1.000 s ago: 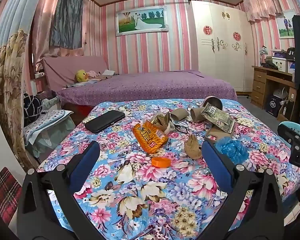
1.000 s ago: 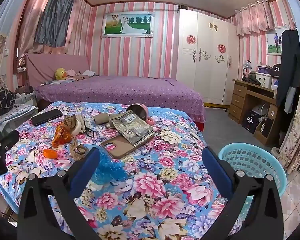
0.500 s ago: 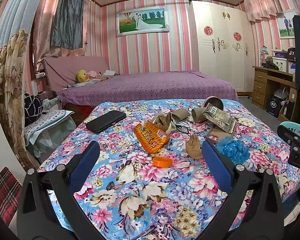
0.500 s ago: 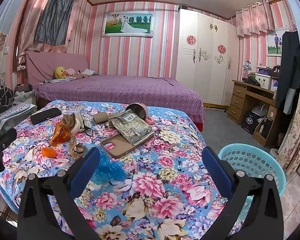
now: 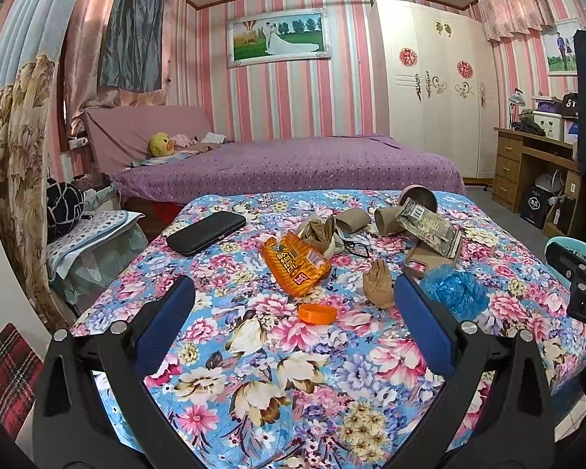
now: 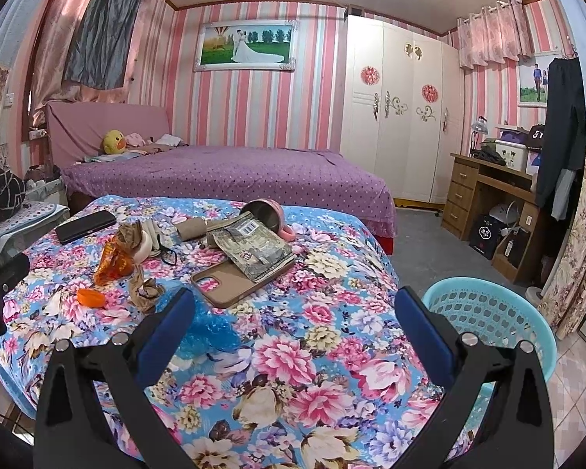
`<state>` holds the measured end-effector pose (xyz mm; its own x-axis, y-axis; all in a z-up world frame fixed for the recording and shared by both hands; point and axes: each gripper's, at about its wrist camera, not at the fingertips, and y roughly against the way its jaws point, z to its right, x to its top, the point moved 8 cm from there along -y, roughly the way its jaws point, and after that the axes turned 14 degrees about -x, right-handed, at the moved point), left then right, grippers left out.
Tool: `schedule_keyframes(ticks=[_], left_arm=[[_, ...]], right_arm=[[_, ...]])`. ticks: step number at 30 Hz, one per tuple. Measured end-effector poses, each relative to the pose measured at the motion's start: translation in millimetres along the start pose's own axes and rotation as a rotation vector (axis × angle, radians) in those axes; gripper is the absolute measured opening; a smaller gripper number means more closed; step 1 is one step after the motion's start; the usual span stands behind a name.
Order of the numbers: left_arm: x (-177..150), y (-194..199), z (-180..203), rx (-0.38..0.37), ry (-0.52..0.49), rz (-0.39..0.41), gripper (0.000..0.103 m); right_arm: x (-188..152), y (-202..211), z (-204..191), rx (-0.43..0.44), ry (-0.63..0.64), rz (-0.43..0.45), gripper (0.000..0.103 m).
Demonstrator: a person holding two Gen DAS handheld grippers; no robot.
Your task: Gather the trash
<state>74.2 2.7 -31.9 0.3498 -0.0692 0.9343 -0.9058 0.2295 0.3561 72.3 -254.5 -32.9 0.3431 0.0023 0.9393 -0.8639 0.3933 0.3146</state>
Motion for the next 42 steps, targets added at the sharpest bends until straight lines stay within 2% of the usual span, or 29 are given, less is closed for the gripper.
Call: schedule_keyframes(ticks=[42], left_arm=[[-0.2, -2.5, 2.0, -0.012, 0.007, -0.009, 0.098]], right_arm=[[-1.7, -2.5, 0.0, -0.015, 0.005, -0.002, 0.099]])
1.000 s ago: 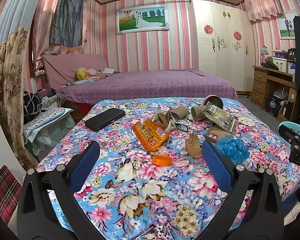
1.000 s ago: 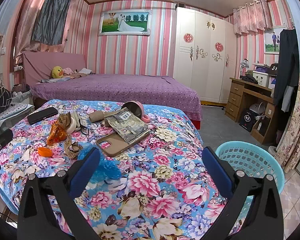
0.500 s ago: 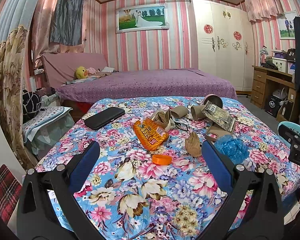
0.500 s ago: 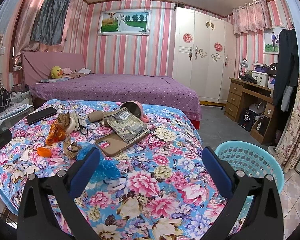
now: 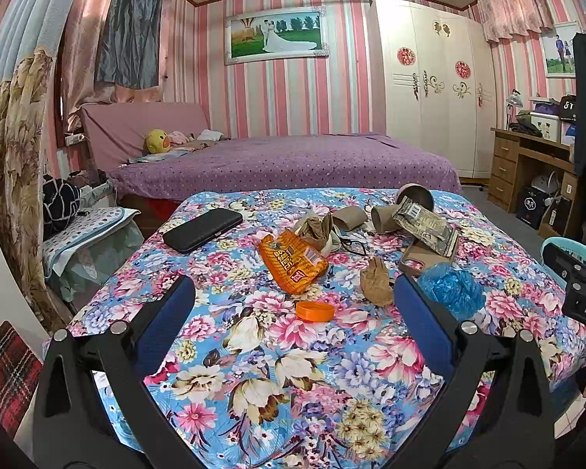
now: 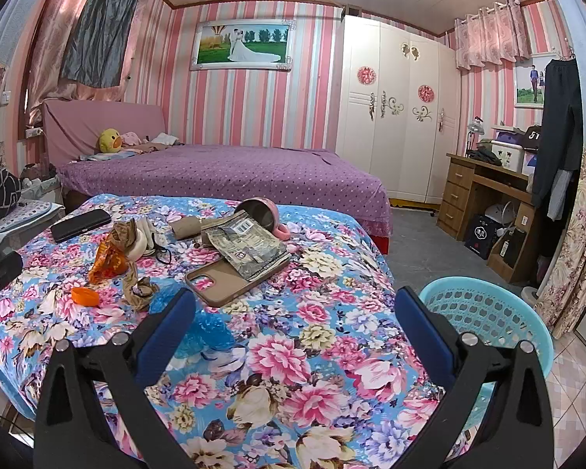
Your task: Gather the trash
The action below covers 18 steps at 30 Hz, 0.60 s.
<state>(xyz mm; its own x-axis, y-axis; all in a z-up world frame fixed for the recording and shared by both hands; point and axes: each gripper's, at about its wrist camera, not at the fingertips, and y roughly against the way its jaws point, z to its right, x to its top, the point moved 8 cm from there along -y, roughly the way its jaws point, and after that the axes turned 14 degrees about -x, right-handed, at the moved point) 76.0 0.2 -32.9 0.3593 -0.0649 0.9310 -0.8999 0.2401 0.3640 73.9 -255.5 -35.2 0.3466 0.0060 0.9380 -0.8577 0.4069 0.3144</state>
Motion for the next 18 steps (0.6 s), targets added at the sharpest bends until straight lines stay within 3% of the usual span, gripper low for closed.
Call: schedule_keyframes(ticks=[18], left_arm=[[-1.4, -0.3, 1.1, -0.002, 0.000, -0.005, 0.098]], right_arm=[[0.1, 0.4, 0.5, 0.001, -0.004, 0.003, 0.099]])
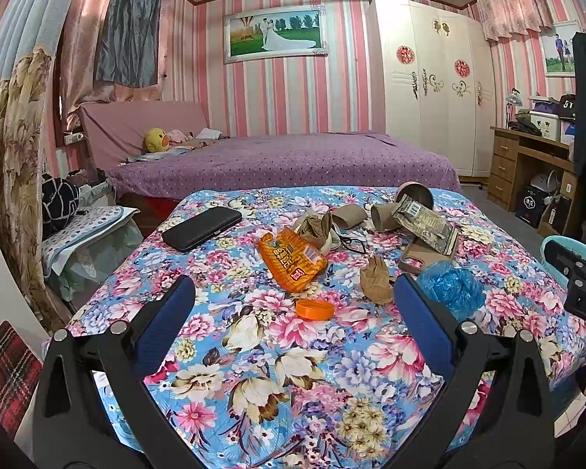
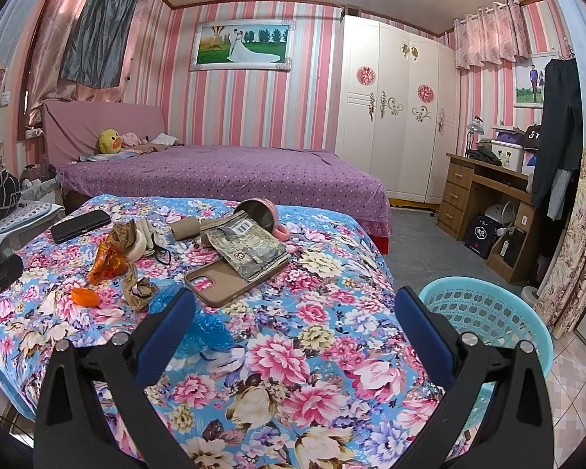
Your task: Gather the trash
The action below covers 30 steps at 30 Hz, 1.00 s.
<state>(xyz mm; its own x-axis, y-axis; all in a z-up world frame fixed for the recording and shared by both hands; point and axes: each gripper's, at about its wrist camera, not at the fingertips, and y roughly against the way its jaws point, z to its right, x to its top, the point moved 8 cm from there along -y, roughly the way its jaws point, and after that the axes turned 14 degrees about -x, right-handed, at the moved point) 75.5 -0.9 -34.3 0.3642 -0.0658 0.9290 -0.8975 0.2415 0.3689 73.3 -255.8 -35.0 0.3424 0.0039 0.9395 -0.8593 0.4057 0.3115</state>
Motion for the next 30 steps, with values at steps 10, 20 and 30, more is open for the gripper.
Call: schedule_keyframes(ticks=[10, 20, 30], left_arm=[[-1, -1, 0, 0.001, 0.002, -0.005, 0.098], [26, -7, -30, 0.015, 0.016, -0.007, 0.098], [64, -28, -79, 0.055, 0.066, 0.005, 0.098]], right_arm=[[4, -2, 5, -0.016, -0.017, 0.009, 0.099], [27, -3, 13, -0.012, -0.047, 0.034, 0.099], [47, -37, -14, 0.079, -0.031, -0.043, 0.099]])
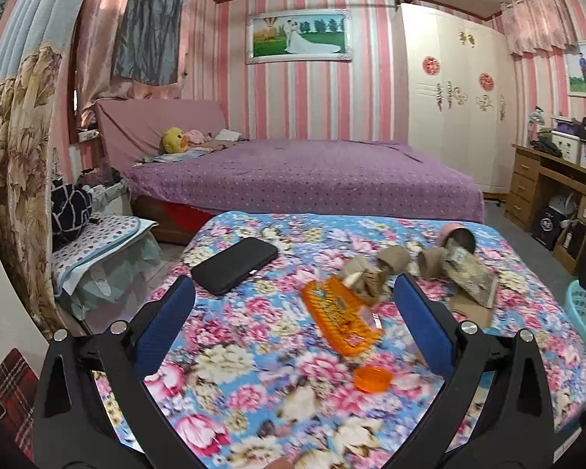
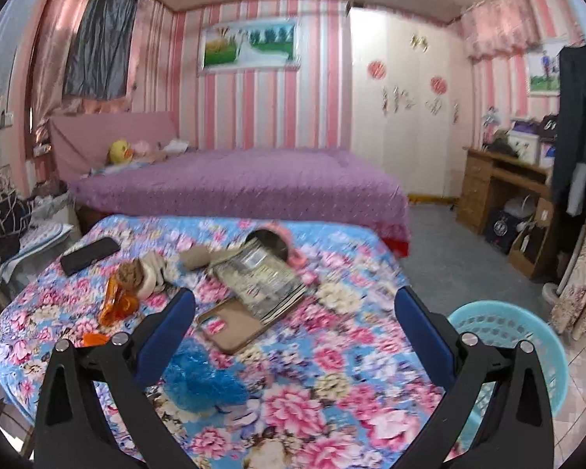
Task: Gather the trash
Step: 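Grasp the blue plastic bag with the right gripper while the left gripper approaches the orange cap, then grasp the orange bottle cap with the left gripper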
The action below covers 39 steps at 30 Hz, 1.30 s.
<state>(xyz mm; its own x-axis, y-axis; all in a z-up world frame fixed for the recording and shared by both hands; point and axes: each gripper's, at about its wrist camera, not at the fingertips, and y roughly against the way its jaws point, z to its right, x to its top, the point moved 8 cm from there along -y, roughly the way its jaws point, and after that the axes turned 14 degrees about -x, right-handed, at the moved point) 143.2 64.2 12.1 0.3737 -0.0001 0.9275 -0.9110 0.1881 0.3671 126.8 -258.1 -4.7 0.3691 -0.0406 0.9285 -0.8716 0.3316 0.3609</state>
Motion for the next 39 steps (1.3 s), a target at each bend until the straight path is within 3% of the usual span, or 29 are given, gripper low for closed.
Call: schedule_keyframes(ticks=[6, 12, 16, 19, 21, 24, 29, 35, 38, 39], left_arm=[[-36, -21, -18, 0.000, 0.014, -0.084, 0.098], [-56, -24, -18, 0.020, -0.006, -0.116, 0.098], [-62, -26, -24, -0.009, 0.049, -0.119, 0.098], [-66, -31, -19, -0.015, 0.045, -0.129, 0.098], [-70, -35, -12, -0.020, 0.027, -0.145, 0.098], [-74, -42, 0, -0.040, 0.007, -0.162, 0.098], [-86, -55, 19, -0.068, -0.006, -0.213, 0.098], [-107, -86, 42, -0.113, 0.031, -0.313, 0.096], [-114, -99, 50, -0.121, 0.028, -0.352, 0.085], [-118, -104, 51, -0.135, 0.040, -0.375, 0.077]], right_arm=[[-42, -25, -31, 0.049, 0.072, -0.093, 0.099], [-67, -31, -62, 0.069, 0.140, -0.119, 0.099], [-80, -39, -75, 0.112, 0.130, -0.177, 0.098], [-87, -44, -84, 0.113, 0.174, -0.191, 0.073], [-92, -46, -89, 0.129, 0.192, -0.208, 0.046], [-91, -45, -91, 0.170, 0.193, -0.212, 0.029], [-75, -37, -77, 0.167, 0.176, -0.152, 0.025], [-67, -43, -45, 0.149, 0.127, -0.160, 0.025], [-64, -45, -30, 0.142, 0.104, -0.166, 0.025], [-63, -47, -26, 0.140, 0.099, -0.167, 0.025]])
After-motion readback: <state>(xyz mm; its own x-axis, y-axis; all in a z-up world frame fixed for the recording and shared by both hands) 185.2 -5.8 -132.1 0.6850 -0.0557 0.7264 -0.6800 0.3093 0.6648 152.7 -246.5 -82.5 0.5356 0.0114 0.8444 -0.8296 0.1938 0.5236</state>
